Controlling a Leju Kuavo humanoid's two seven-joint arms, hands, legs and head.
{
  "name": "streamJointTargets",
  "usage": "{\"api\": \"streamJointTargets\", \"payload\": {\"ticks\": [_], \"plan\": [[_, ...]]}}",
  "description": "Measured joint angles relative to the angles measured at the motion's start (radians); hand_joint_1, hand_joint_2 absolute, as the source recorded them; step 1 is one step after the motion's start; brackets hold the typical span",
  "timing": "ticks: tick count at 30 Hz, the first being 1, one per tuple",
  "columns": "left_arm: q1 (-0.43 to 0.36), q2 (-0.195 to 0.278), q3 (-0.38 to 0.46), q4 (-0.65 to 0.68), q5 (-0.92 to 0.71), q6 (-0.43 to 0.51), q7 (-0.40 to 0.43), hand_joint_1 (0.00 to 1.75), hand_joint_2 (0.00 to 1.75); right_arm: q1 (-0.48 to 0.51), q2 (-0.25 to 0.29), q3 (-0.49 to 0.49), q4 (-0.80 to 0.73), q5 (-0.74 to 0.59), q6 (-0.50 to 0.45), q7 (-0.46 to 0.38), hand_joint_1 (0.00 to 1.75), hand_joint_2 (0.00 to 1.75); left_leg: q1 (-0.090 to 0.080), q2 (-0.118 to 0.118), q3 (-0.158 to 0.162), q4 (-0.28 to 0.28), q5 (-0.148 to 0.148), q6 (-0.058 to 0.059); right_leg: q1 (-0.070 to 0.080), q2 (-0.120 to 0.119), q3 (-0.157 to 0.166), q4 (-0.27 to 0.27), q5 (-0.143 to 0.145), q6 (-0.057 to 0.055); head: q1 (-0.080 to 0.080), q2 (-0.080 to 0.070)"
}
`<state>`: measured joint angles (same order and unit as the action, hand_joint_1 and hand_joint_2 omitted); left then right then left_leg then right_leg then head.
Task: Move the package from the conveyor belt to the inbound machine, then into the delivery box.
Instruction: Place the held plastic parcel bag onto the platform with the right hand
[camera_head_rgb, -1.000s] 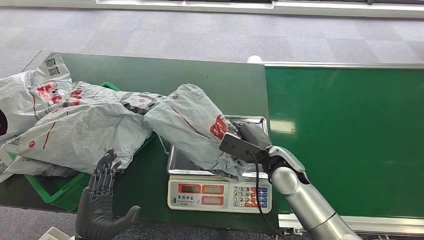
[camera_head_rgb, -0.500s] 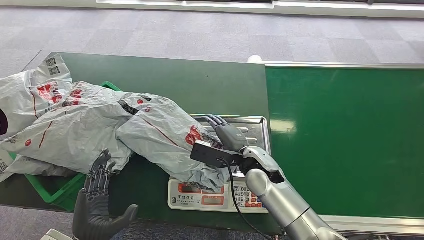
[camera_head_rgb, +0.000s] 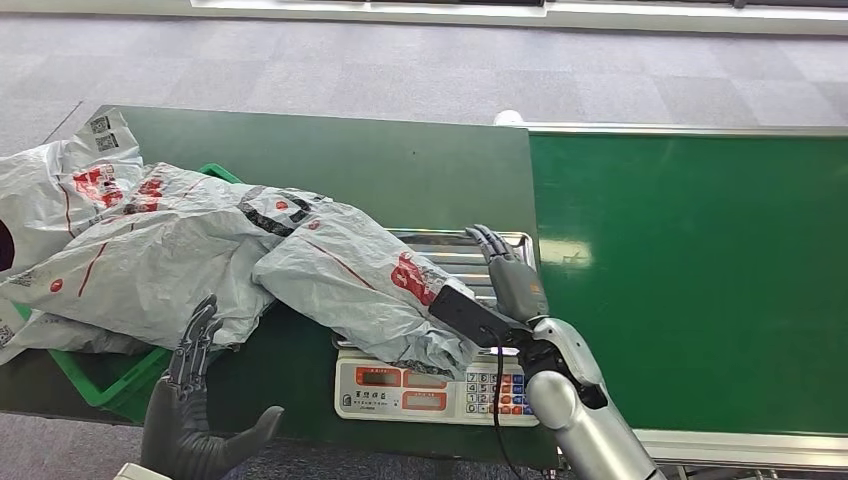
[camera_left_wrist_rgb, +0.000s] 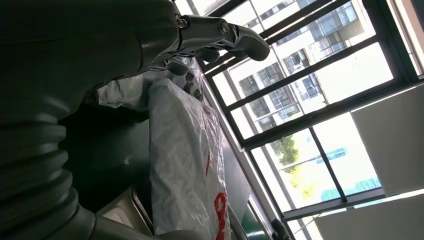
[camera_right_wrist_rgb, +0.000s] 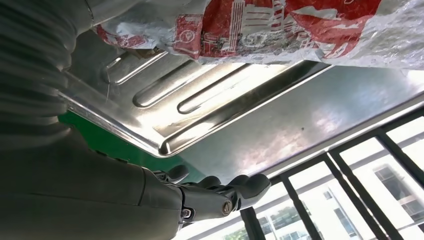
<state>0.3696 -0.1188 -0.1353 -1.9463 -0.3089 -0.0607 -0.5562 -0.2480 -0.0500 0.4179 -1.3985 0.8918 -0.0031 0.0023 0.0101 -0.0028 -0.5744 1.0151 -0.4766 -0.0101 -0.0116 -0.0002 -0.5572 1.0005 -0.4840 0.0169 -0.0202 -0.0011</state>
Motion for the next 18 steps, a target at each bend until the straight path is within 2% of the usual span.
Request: {"api": "streamJointTargets", "payload": {"ticks": [18], "plan": [[0.000, 0.004, -0.009, -0.002, 0.000, 0.000, 0.000, 0.00, 1.75, 0.016, -0.004, -0.020, -0.027, 0.000, 0.000, 0.001, 0.00, 1.75, 0.000, 0.000, 0.000, 0.000, 0.000, 0.000, 0.000, 0.000, 0.000, 0.000, 0.000, 0.000, 0.000, 0.000]]}}
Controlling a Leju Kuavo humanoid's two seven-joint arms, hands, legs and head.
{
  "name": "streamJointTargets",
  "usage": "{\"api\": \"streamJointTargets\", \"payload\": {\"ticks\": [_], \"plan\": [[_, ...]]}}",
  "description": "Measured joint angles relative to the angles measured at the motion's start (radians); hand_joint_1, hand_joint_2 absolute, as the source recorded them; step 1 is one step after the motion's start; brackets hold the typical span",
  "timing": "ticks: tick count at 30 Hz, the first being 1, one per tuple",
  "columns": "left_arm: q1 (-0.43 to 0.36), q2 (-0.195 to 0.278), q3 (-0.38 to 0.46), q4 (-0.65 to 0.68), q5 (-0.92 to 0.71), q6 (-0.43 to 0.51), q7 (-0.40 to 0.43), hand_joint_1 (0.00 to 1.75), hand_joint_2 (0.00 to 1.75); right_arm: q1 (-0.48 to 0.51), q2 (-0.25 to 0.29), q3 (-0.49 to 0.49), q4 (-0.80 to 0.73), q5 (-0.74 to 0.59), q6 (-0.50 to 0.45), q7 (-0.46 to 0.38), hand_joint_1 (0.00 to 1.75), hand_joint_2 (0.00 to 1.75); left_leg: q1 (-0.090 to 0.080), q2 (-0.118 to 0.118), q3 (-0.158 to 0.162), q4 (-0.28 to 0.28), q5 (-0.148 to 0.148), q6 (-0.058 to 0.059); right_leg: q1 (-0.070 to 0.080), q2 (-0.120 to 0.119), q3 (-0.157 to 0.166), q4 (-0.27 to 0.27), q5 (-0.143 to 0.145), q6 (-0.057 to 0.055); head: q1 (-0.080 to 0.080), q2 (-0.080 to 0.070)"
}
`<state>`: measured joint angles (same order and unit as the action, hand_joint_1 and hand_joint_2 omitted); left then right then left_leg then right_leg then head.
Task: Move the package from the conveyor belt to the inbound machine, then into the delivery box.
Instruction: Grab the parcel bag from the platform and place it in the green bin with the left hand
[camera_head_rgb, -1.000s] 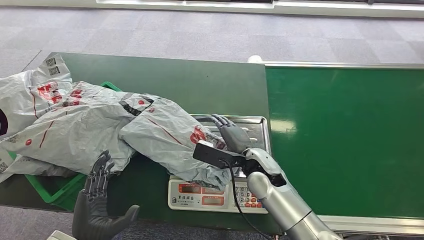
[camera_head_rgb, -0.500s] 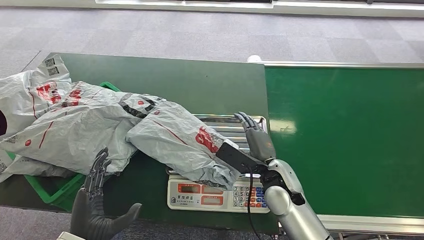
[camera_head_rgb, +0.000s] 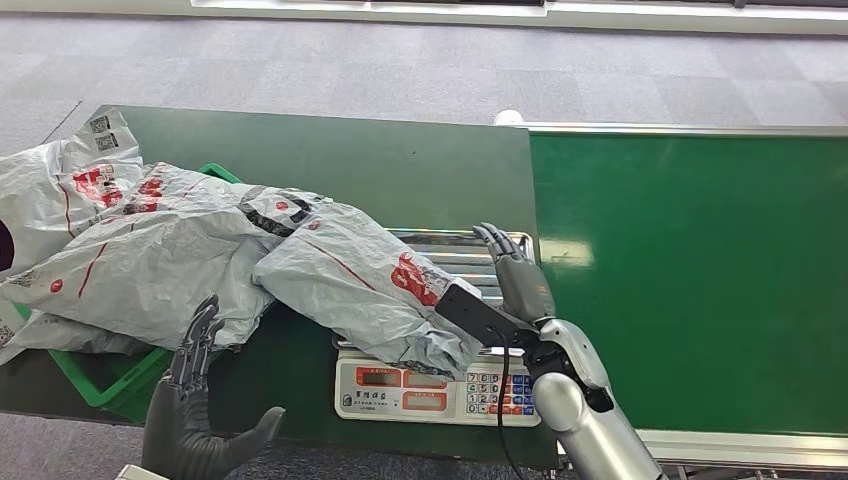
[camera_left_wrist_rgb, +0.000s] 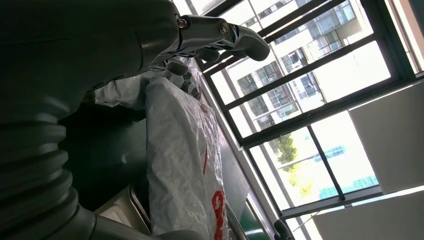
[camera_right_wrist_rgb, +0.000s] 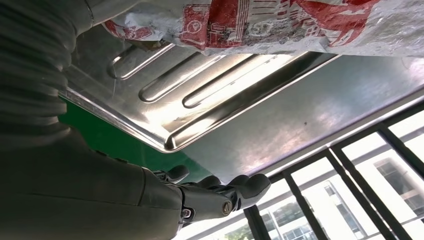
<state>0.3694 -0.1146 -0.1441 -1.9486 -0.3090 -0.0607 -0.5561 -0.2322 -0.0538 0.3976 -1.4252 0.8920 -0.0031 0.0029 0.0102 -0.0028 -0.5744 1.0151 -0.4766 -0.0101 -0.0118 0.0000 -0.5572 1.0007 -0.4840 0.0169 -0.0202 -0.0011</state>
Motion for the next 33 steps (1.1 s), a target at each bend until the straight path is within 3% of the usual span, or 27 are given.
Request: {"api": "streamJointTargets", "payload": {"ticks": [22, 23, 25, 27, 28, 30, 31, 33], "plan": [[-0.015, 0.003, -0.006, 0.004, -0.024, 0.002, 0.022, 0.00, 1.75, 0.013, -0.001, -0.005, -0.007, -0.022, -0.017, -0.022, 0.00, 1.75, 0.000, -0.001, 0.002, 0.001, 0.000, 0.000, 0.000, -0.001, -0.005, -0.002, 0.000, 0.000, 0.000, 0.000], [-0.057, 0.003, -0.019, 0.027, -0.074, 0.008, 0.068, 0.00, 1.75, 0.043, 0.001, -0.017, -0.034, -0.072, -0.057, -0.070, 0.00, 1.75, 0.000, -0.005, 0.002, 0.002, 0.001, 0.001, 0.000, -0.006, -0.006, -0.002, -0.001, 0.001, 0.000, 0.000], [-0.229, 0.002, -0.080, 0.139, -0.285, 0.038, 0.261, 0.00, 1.75, 0.157, 0.010, -0.069, -0.140, -0.302, -0.193, -0.288, 0.00, 1.75, -0.001, -0.025, -0.002, 0.002, 0.005, 0.003, 0.000, -0.027, -0.002, -0.002, -0.004, 0.001, 0.000, 0.000], [-0.410, -0.002, -0.157, 0.281, -0.515, 0.081, 0.450, 0.00, 1.75, 0.267, 0.020, -0.129, -0.250, -0.655, -0.296, -0.558, 0.00, 1.75, 0.000, -0.035, -0.006, 0.001, 0.006, 0.001, 0.000, -0.037, 0.004, -0.001, -0.004, 0.000, 0.000, 0.000], [-0.468, -0.004, -0.184, 0.335, -0.574, 0.100, 0.488, 0.00, 1.75, 0.302, 0.021, -0.150, -0.287, -0.838, -0.310, -0.645, 0.00, 1.75, 0.000, -0.029, -0.006, 0.001, 0.006, 0.000, -0.001, -0.031, 0.004, 0.000, -0.002, -0.001, 0.000, 0.000], [-0.541, -0.002, -0.225, 0.404, -0.591, 0.126, 0.501, 0.00, 1.75, 0.349, 0.022, -0.176, -0.341, -1.117, -0.312, -0.690, 0.00, 1.75, -0.001, -0.011, -0.005, 0.001, 0.005, 0.000, -0.002, -0.012, 0.000, 0.001, 0.003, -0.001, 0.000, 0.000], [-0.567, 0.001, -0.243, 0.426, -0.571, 0.132, 0.497, 0.00, 1.75, 0.368, 0.023, -0.184, -0.360, -1.181, -0.309, -0.670, 0.00, 1.75, -0.001, -0.004, -0.005, 0.001, 0.005, 0.000, -0.002, -0.005, -0.003, 0.001, 0.005, 0.000, 0.000, 0.000], [-0.598, 0.009, -0.270, 0.450, -0.546, 0.137, 0.496, 0.00, 1.75, 0.389, 0.025, -0.192, -0.382, -1.165, -0.301, -0.628, 0.00, 1.75, -0.002, 0.001, -0.006, 0.001, 0.004, 0.001, -0.003, 0.000, -0.006, 0.000, 0.006, 0.001, 0.000, 0.000]]}}
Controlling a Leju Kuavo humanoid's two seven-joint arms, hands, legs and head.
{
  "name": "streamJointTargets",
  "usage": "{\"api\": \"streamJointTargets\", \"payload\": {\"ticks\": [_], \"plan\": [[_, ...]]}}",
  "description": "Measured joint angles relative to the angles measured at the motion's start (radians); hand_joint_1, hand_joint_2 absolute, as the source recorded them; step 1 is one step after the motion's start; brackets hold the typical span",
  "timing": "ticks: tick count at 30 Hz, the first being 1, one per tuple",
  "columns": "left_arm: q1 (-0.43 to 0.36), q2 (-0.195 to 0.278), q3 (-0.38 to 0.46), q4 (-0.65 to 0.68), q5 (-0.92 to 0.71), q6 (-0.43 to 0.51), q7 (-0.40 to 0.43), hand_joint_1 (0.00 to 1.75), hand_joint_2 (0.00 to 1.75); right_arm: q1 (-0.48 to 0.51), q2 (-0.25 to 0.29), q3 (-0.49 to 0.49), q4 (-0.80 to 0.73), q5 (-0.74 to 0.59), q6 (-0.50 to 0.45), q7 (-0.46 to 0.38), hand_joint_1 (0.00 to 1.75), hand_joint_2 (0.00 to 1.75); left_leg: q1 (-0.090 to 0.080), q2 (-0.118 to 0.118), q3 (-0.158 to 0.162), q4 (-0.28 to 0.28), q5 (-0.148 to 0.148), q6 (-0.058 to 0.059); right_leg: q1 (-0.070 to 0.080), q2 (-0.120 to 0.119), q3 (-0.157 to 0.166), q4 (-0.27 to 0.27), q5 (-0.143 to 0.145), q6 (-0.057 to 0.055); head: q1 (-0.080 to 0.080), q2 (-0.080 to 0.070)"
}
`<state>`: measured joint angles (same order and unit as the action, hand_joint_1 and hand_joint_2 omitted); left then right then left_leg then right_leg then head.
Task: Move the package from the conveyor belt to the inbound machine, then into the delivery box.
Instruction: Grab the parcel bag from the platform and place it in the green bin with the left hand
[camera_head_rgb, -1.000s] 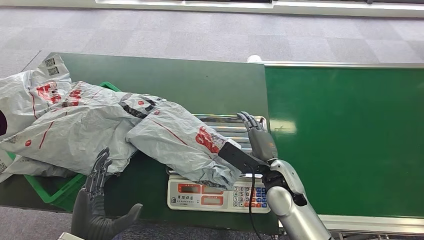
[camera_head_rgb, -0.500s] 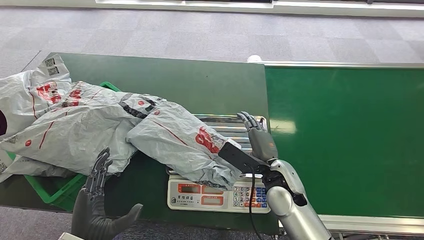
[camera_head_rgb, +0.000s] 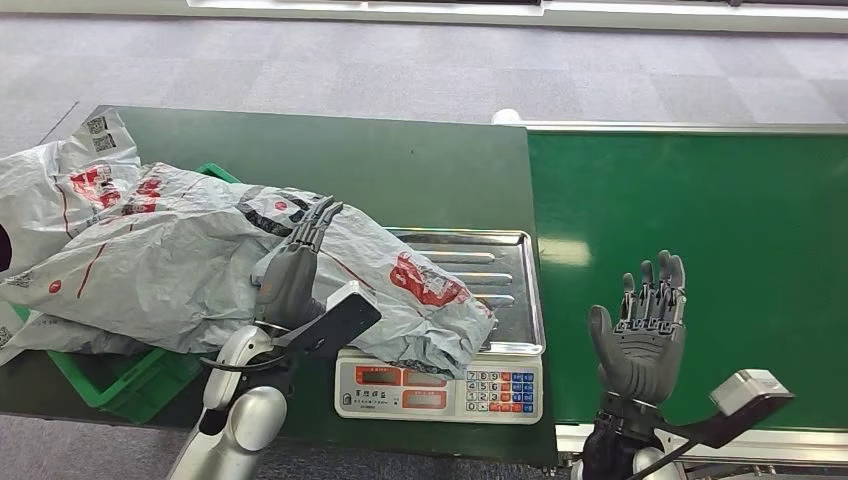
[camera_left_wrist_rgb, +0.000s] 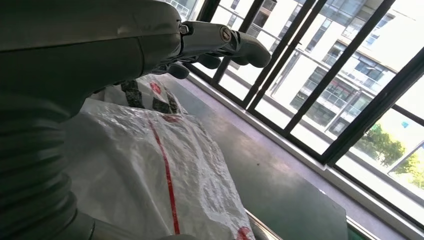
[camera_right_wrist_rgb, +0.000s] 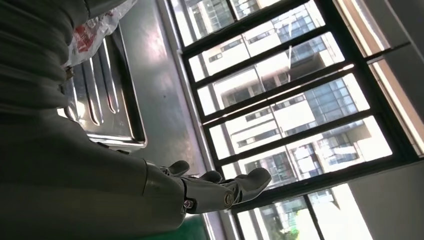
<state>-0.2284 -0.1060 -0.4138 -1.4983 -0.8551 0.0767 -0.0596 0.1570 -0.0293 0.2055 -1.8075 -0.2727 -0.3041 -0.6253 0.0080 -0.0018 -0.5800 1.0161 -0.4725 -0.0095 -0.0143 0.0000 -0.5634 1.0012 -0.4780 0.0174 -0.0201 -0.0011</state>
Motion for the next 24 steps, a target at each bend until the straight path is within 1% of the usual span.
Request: {"api": "streamJointTargets", "payload": {"ticks": [2, 4, 13, 24], "plan": [[-0.018, 0.009, -0.020, 0.018, 0.009, 0.004, 0.002, 0.00, 1.75, 0.010, 0.000, -0.011, -0.012, 0.067, 0.008, 0.015, 0.00, 1.75, 0.000, 0.000, 0.000, 0.000, 0.000, 0.000, 0.000, 0.000, -0.001, 0.000, 0.000, 0.000, 0.000, 0.000], [-0.029, 0.016, -0.033, 0.031, 0.014, 0.007, 0.004, 0.00, 1.75, 0.015, 0.000, -0.020, -0.019, 0.092, 0.013, 0.020, 0.00, 1.75, 0.000, 0.000, 0.000, 0.000, 0.000, 0.000, 0.001, 0.001, -0.001, 0.000, 0.000, 0.000, 0.000, 0.000], [-0.044, 0.030, -0.052, 0.064, 0.017, 0.008, 0.006, 0.00, 1.75, 0.019, 0.001, -0.035, -0.031, 0.104, 0.017, 0.021, 0.00, 1.75, 0.001, 0.001, 0.000, 0.000, 0.001, -0.001, 0.001, 0.001, -0.002, 0.001, 0.000, 0.000, 0.000, 0.000], [-0.050, 0.036, -0.059, 0.080, 0.017, 0.007, 0.006, 0.00, 1.75, 0.019, 0.001, -0.038, -0.033, 0.105, 0.016, 0.021, 0.00, 1.75, 0.001, 0.000, 0.000, 0.000, 0.001, -0.001, 0.001, 0.001, -0.002, 0.001, 0.000, 0.000, 0.000, 0.000]]}}
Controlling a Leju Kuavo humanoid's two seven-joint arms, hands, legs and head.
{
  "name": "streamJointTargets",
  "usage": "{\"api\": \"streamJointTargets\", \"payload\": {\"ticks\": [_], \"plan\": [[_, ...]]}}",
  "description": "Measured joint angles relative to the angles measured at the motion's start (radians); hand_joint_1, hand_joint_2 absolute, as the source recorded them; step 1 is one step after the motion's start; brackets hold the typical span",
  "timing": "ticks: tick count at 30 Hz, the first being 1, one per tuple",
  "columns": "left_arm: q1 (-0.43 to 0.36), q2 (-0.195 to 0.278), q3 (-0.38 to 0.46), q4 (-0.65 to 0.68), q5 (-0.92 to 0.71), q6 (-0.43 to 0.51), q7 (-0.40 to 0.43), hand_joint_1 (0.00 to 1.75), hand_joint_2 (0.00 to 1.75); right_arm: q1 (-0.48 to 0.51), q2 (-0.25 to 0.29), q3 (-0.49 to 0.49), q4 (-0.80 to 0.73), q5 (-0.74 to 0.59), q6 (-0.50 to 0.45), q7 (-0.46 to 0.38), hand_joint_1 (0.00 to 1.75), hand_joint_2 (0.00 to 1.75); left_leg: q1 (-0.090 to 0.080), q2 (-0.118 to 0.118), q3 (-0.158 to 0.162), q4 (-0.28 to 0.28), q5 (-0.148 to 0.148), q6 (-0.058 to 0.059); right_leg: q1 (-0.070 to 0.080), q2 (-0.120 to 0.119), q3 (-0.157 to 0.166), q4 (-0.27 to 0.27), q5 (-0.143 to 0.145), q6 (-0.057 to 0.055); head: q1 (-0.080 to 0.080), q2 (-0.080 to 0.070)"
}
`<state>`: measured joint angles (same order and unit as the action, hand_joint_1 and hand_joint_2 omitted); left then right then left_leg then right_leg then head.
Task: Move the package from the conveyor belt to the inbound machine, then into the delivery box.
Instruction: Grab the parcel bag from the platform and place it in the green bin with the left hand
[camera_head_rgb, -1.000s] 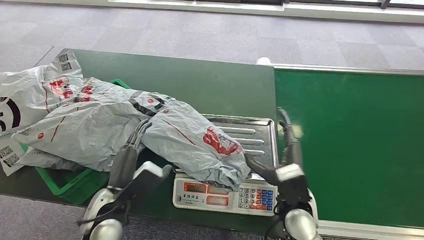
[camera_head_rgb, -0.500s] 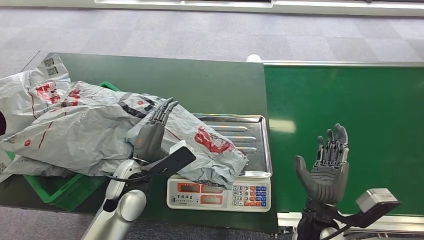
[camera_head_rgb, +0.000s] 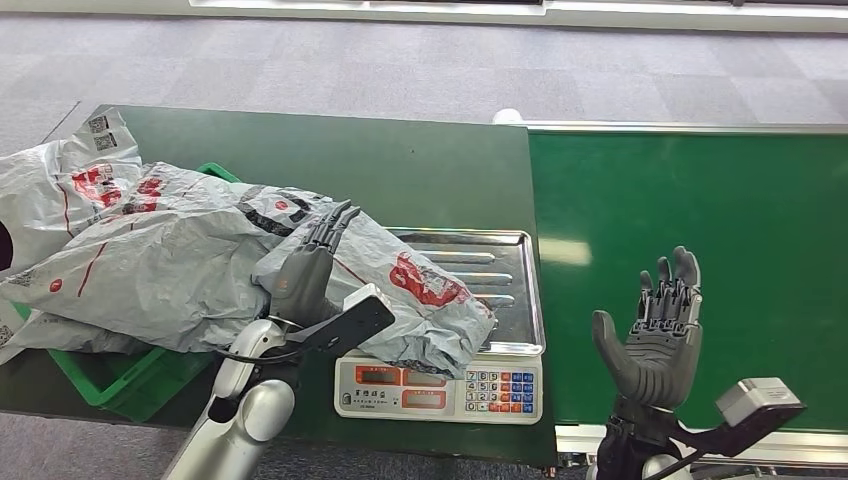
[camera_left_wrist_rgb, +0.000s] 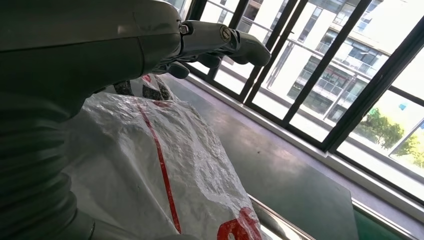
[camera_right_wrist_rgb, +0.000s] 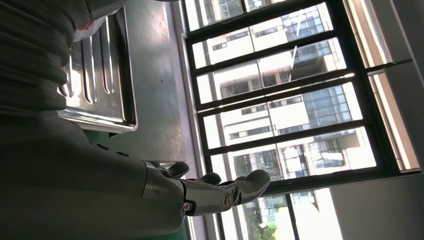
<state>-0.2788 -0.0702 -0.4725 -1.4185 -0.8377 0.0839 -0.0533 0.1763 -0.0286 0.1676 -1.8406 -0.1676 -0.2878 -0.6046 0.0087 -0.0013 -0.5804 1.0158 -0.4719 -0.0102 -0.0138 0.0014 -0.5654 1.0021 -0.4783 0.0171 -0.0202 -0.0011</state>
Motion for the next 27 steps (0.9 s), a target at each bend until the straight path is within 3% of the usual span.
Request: {"api": "streamJointTargets", "payload": {"ticks": [5, 11, 17, 24, 25, 27], "plan": [[-0.018, -0.004, -0.023, 0.043, -0.069, -0.034, 0.070, 0.00, 1.75, -0.004, 0.000, 0.000, 0.000, 0.011, -0.003, -0.002, 0.00, 1.75, 0.000, 0.000, 0.000, 0.000, 0.000, 0.000, 0.000, 0.000, 0.000, 0.000, 0.000, 0.000, 0.000, 0.000], [-0.094, -0.054, -0.064, 0.282, -0.260, -0.012, 0.193, 0.00, 1.75, -0.032, 0.009, 0.000, 0.000, 0.035, 0.008, 0.008, 0.00, 1.75, 0.000, 0.000, 0.000, 0.000, 0.000, 0.000, 0.000, -0.001, 0.001, 0.000, 0.000, 0.000, 0.000, 0.000], [-0.178, -0.127, -0.088, 0.506, -0.345, 0.017, 0.219, 0.00, 1.75, -0.050, 0.021, 0.000, 0.000, 0.044, 0.013, 0.014, 0.00, 1.75, -0.001, -0.006, 0.003, 0.000, 0.001, 0.002, -0.001, -0.008, 0.008, -0.001, -0.001, 0.001, 0.000, 0.000], [-0.224, -0.155, -0.095, 0.606, -0.352, 0.022, 0.220, 0.00, 1.75, -0.053, 0.023, 0.000, 0.000, 0.045, 0.013, 0.014, 0.00, 1.75, -0.001, -0.010, 0.010, 0.000, 0.000, 0.004, -0.001, -0.013, 0.017, -0.001, -0.004, 0.003, 0.000, 0.000], [-0.228, -0.156, -0.095, 0.613, -0.353, 0.022, 0.220, 0.14, 1.75, -0.053, 0.024, 0.000, 0.000, 0.045, 0.013, 0.014, 0.00, 1.75, -0.001, -0.011, 0.011, 0.000, 0.001, 0.004, -0.001, -0.013, 0.017, -0.001, -0.004, 0.003, 0.000, 0.000], [-0.232, -0.159, -0.096, 0.623, -0.355, 0.021, 0.220, 0.98, 1.75, -0.053, 0.024, 0.000, 0.001, 0.046, 0.013, 0.014, 0.00, 1.75, -0.001, -0.011, 0.012, 0.000, 0.001, 0.005, -0.001, -0.014, 0.018, -0.001, -0.003, 0.003, 0.000, 0.000]]}}
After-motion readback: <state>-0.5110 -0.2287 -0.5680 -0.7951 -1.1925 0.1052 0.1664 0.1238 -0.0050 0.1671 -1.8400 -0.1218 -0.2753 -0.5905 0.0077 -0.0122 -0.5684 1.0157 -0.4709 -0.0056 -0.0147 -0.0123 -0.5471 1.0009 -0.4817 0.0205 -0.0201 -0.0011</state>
